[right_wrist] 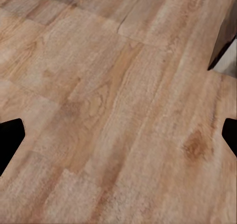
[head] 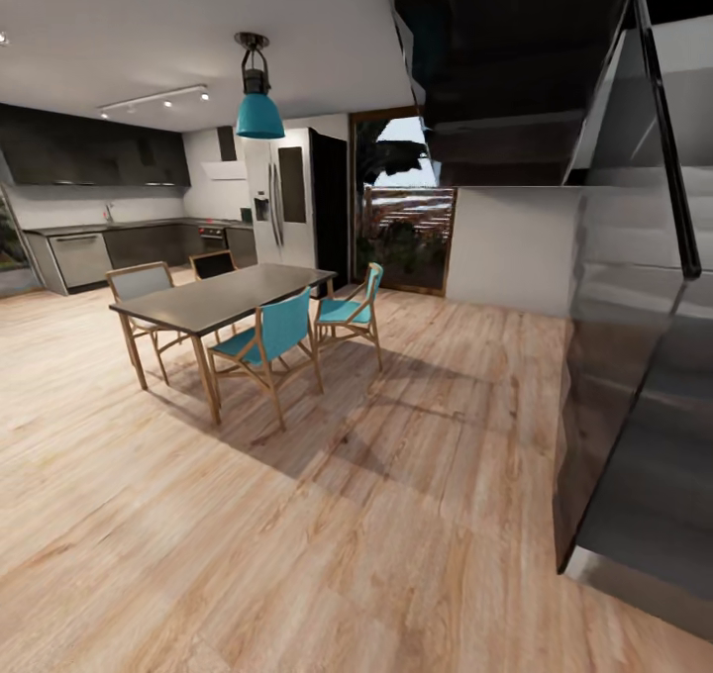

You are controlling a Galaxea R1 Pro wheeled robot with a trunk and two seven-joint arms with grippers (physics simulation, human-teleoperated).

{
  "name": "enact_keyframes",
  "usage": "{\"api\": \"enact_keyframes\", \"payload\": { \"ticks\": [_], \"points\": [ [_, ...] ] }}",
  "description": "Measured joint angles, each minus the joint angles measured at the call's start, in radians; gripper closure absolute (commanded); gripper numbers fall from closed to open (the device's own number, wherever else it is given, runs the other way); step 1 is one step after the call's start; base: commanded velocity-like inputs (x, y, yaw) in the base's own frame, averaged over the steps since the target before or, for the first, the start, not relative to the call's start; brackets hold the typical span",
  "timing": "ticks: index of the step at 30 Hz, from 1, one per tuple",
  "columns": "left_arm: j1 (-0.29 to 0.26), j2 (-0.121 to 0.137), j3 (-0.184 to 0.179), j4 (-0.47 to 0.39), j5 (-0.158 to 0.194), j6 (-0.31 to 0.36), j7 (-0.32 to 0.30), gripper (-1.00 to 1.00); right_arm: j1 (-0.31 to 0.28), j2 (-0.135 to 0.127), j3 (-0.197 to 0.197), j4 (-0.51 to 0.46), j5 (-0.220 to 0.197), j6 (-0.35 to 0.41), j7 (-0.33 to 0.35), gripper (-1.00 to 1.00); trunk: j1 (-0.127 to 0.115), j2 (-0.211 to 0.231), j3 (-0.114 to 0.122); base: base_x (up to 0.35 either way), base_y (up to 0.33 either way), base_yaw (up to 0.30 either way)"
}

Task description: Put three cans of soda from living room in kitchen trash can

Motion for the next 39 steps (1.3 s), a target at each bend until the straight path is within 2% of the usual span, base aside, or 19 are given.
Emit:
{"api": "enact_keyframes", "payload": {
  "ticks": [39],
  "points": [
    [0.0, 0.0, -0.001, 0.0, 0.0, -0.001, 0.002, -1.0, 0.0, 0.001, 0.0, 0.003, 0.001, -0.001, 0.0, -1.0, 0.0, 0.0, 0.0, 0.0, 0.0, 0.252]
  ]
}}
